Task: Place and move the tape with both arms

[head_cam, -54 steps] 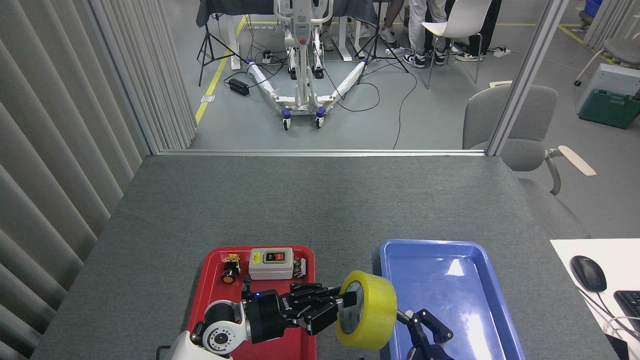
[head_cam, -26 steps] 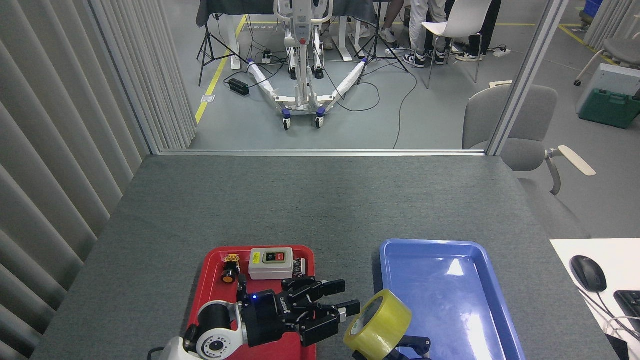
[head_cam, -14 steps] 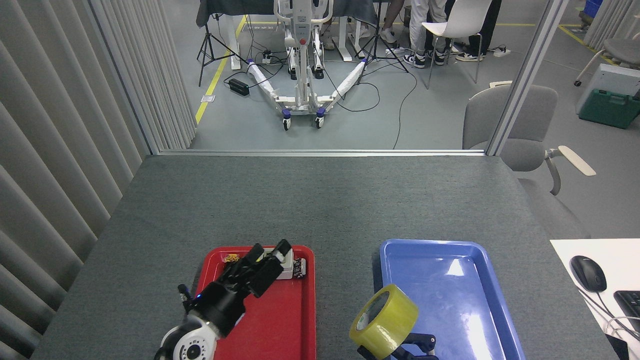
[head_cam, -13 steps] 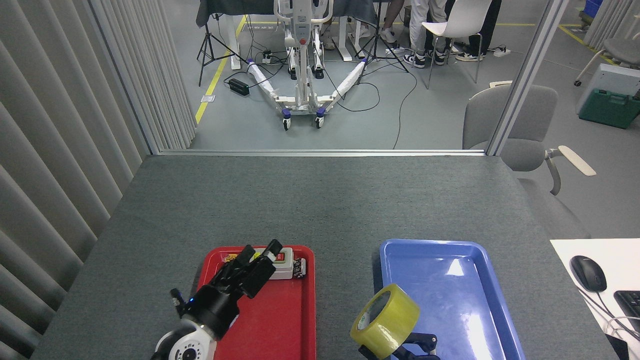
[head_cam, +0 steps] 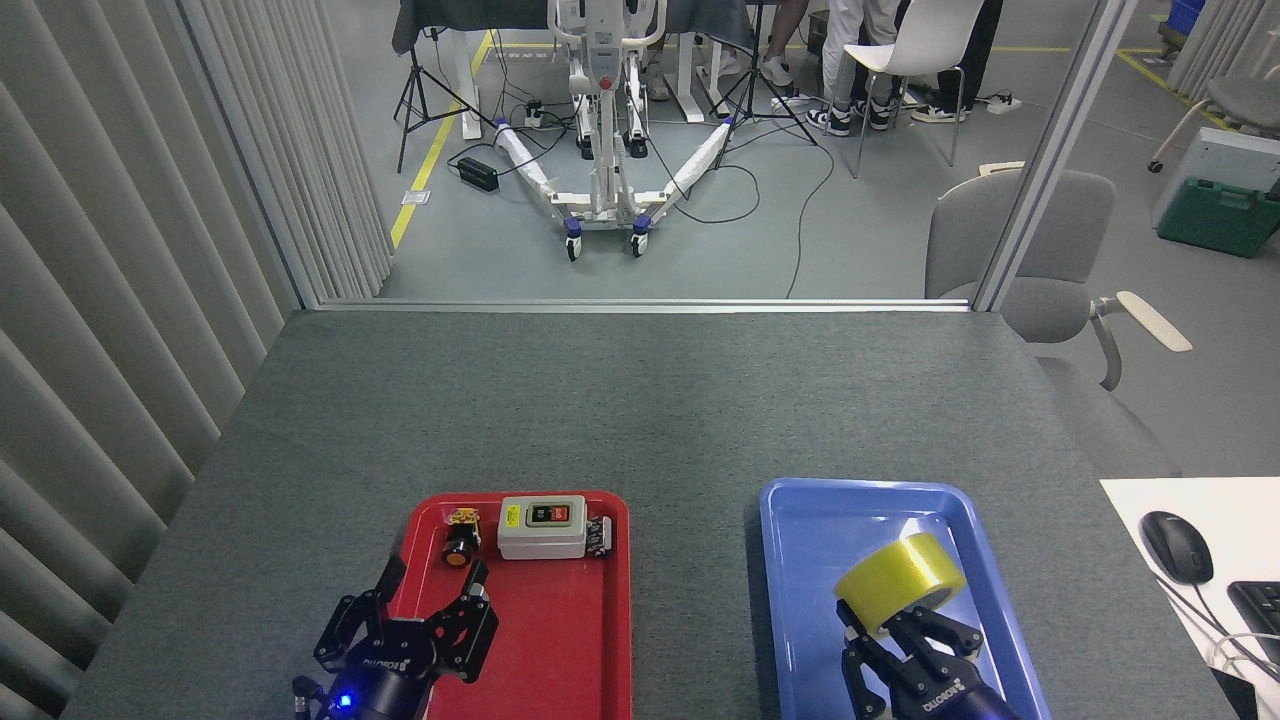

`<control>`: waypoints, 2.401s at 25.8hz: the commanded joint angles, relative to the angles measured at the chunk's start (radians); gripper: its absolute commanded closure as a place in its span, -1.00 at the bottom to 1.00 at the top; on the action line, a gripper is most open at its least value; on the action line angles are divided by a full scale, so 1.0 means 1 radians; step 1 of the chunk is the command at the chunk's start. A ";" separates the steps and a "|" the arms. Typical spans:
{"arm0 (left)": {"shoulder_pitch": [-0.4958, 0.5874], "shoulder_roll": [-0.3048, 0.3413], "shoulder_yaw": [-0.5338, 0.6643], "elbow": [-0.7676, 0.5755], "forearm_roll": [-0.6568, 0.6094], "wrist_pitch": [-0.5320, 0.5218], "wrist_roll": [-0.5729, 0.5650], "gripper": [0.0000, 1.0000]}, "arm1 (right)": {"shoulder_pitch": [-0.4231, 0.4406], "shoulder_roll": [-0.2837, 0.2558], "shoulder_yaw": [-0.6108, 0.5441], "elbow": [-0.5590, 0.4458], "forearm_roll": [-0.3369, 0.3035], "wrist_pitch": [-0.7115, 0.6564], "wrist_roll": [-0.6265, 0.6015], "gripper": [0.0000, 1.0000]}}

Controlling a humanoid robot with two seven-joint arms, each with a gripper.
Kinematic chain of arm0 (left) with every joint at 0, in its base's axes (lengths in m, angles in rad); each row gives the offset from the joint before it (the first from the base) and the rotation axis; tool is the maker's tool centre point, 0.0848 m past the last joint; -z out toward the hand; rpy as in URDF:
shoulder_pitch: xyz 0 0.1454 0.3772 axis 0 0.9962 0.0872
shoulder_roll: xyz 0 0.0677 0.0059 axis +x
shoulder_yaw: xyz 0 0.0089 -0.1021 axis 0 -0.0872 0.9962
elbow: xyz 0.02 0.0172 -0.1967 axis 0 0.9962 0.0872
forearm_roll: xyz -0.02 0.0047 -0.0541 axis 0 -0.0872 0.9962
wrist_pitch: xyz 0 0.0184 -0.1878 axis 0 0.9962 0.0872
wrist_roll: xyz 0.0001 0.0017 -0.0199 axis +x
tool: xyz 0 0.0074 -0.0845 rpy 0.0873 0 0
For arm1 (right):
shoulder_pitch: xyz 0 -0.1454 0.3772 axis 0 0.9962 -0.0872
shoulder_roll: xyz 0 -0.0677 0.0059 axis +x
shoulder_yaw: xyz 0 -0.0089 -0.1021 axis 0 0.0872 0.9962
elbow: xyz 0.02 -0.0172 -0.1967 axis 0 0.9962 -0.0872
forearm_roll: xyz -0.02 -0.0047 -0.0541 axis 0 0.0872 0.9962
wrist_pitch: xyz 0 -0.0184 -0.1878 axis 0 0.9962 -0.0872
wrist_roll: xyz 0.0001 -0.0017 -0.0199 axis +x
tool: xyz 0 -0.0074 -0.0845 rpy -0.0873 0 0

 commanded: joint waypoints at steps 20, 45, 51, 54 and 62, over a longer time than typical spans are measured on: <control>-0.003 0.108 -0.022 0.000 -0.061 0.201 0.078 -0.99 | -0.214 0.028 -0.042 -0.037 -0.300 0.136 0.989 1.00; -0.037 0.075 -0.041 0.013 -0.192 0.143 0.069 -0.99 | -0.101 0.025 -0.119 -0.038 -0.281 0.150 0.291 -0.98; -0.037 0.078 -0.039 0.011 -0.150 0.141 0.070 -0.99 | -0.036 0.045 -0.107 -0.037 -0.157 0.254 -0.065 -0.92; -0.029 0.085 -0.038 0.000 -0.153 0.141 0.081 -0.99 | -0.013 0.057 -0.053 -0.035 -0.102 0.400 -0.090 -0.92; -0.025 0.089 -0.038 0.000 -0.153 0.141 0.084 -0.99 | -0.004 0.065 -0.032 -0.037 -0.097 0.443 -0.084 -0.92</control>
